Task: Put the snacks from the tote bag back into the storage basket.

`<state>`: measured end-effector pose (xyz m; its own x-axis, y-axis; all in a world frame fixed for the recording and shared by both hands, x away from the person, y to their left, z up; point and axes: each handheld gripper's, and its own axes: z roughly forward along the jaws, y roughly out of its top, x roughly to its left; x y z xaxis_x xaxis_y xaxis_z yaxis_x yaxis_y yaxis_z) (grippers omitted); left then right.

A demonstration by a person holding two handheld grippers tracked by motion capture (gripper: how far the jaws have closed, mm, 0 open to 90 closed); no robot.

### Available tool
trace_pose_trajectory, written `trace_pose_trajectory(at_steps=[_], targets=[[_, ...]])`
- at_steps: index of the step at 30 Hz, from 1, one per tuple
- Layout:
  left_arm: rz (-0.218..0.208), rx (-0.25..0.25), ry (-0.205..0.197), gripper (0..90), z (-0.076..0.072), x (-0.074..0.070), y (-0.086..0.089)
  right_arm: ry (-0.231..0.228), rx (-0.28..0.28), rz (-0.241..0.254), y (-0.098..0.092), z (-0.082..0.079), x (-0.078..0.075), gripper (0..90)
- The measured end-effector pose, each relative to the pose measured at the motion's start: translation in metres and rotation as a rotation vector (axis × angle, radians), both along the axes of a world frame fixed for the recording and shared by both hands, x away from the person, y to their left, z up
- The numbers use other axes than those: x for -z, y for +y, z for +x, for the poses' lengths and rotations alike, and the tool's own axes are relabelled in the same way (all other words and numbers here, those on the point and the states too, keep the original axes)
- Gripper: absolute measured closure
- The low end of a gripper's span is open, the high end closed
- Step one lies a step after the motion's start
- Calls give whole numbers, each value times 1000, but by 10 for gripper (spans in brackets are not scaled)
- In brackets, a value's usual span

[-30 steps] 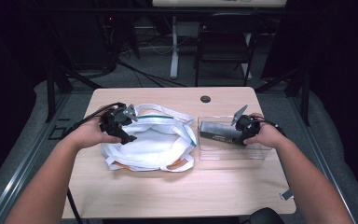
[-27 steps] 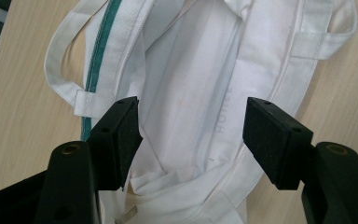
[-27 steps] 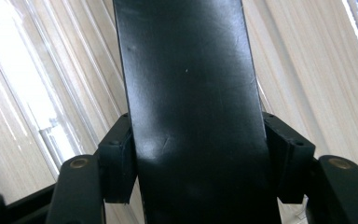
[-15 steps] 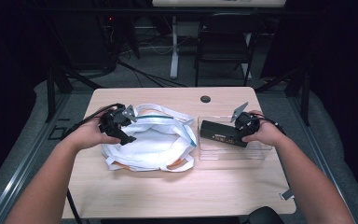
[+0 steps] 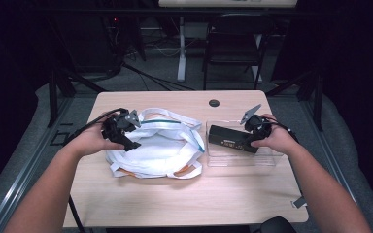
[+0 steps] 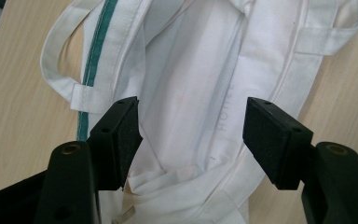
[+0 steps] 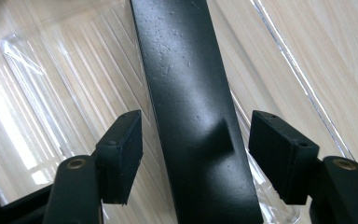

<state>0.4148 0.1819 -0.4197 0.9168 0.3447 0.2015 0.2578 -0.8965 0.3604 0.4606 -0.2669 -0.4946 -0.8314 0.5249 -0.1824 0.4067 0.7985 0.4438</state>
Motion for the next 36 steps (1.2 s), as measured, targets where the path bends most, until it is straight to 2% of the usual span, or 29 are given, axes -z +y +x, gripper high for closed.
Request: trace_pose_trajectory(at_steps=[4,5,9,15,18,21,23,31,33,34,35,36], targets=[[-11,-3,-2,366,1,2,1,3,37,4,-1,-2,-6,386],[-11,-4,-1,366,1,2,1,-4,61,28,-1,-3,-5,396],[-24,-5,-4,367,0,4,2,-13,97,23,-3,-6,-10,431],[-15,-12,6,368,1,8,3,-41,122,22,0,-21,-14,480],[-27,-9,-3,376,2,7,2,-50,167,36,0,-27,-14,511],[-25,-14,-2,382,1,7,0,-45,205,20,-2,-31,-17,542],[-27,-15,-2,389,1,6,0,-45,231,40,-4,-34,-18,555],[-27,-23,9,410,0,6,-3,-25,304,47,-15,-45,-17,569],[-37,-20,9,412,0,6,-3,-20,330,67,-19,-46,-15,569],[-37,-20,9,412,0,6,-3,-15,329,54,-21,-46,-15,568],[-50,-23,15,412,-1,8,-3,-13,340,60,-22,-47,-14,566],[-43,-24,14,412,-1,9,-3,-10,342,61,-23,-47,-13,561]])
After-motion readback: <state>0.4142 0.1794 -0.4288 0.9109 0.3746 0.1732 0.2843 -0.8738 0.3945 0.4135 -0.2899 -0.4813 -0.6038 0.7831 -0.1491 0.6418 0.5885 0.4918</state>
